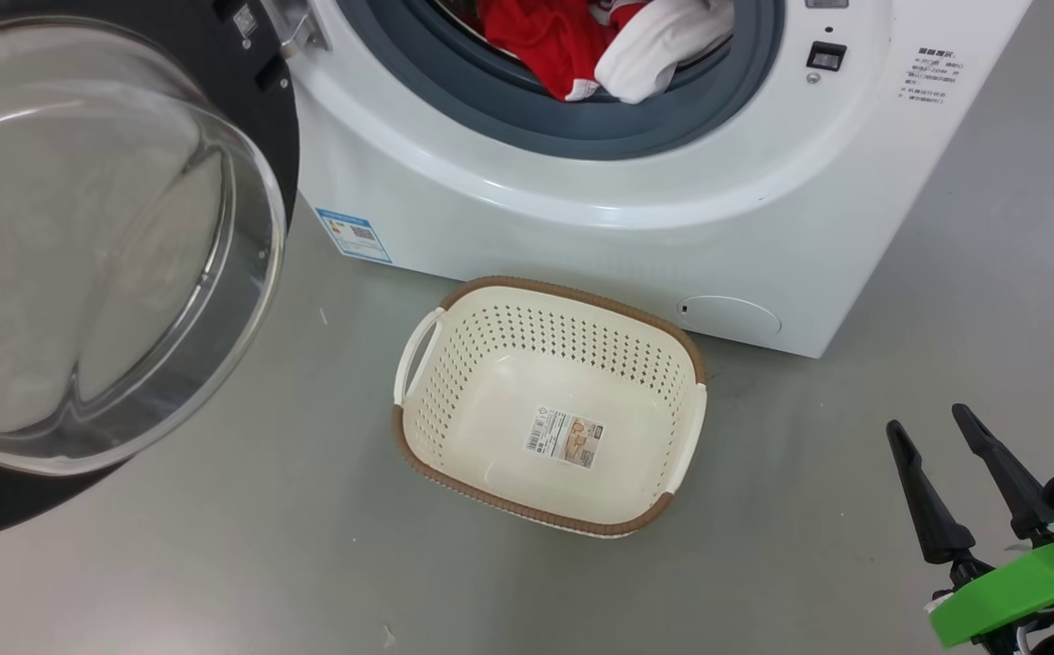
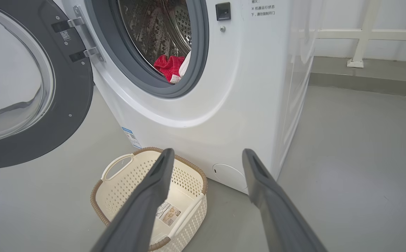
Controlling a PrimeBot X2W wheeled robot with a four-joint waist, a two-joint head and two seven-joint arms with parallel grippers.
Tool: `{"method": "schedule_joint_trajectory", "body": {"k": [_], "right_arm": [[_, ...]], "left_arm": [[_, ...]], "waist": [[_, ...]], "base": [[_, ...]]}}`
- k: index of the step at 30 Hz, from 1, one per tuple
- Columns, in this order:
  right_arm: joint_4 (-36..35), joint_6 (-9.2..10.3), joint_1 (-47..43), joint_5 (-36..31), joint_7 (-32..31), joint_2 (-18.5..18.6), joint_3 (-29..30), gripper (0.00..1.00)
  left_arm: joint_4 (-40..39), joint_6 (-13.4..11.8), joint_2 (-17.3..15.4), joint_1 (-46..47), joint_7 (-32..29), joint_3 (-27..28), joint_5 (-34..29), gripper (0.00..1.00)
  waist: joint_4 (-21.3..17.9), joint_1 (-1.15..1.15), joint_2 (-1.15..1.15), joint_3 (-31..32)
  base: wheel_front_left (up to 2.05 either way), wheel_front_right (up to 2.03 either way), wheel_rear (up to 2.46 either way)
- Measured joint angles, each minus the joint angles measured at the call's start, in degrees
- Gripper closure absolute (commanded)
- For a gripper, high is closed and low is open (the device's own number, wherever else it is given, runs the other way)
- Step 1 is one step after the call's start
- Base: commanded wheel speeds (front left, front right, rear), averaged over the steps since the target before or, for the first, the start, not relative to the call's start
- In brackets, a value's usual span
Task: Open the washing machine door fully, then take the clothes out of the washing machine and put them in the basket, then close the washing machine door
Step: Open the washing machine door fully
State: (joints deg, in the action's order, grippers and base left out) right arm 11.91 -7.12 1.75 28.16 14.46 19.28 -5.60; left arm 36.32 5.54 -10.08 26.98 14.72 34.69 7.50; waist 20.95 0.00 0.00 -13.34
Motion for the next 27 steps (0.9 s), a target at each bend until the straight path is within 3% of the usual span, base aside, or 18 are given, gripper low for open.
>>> {"method": "schedule_joint_trajectory", "body": {"k": [20, 23, 24, 25, 27], "right_arm": [[0.5, 0.0, 0.2, 0.1, 0.0, -0.8, -0.9, 0.0], [0.6, 0.0, 0.1, 0.1, 0.0, -1.4, -1.0, 0.0], [0.6, 0.0, 0.1, 0.1, 0.0, -1.5, -1.1, 0.0], [0.7, 0.0, 0.1, 0.1, 0.0, -1.6, -1.1, 0.0], [0.7, 0.0, 0.0, 0.1, 0.0, -1.7, -1.1, 0.0]], "left_arm": [[1.0, 1.6, -0.1, -0.3, 0.0, 1.7, -1.5, 0.97], [0.0, 1.6, 0.4, -2.7, 0.0, 0.7, -1.5, 0.61], [-0.6, 1.6, 0.7, -3.5, 0.0, 0.3, -1.5, 0.54], [-1.3, 1.6, 1.0, -4.3, 0.0, -0.2, -1.4, 0.31], [-2.9, 1.6, 1.7, -5.8, 0.0, -1.6, -0.8, 0.02]], "waist": [[-0.3, 0.0, 0.0, 2.7], [-0.3, 0.0, 0.0, 3.6], [-0.3, 0.0, 0.0, 3.8], [-0.3, 0.0, 0.0, 4.1], [-0.3, 0.0, 0.0, 4.6]], "base": [[0.0, 0.0, 0.0], [0.0, 0.0, 0.0], [0.0, 0.0, 0.0], [0.0, 0.0, 0.0], [0.0, 0.0, 0.0]]}}
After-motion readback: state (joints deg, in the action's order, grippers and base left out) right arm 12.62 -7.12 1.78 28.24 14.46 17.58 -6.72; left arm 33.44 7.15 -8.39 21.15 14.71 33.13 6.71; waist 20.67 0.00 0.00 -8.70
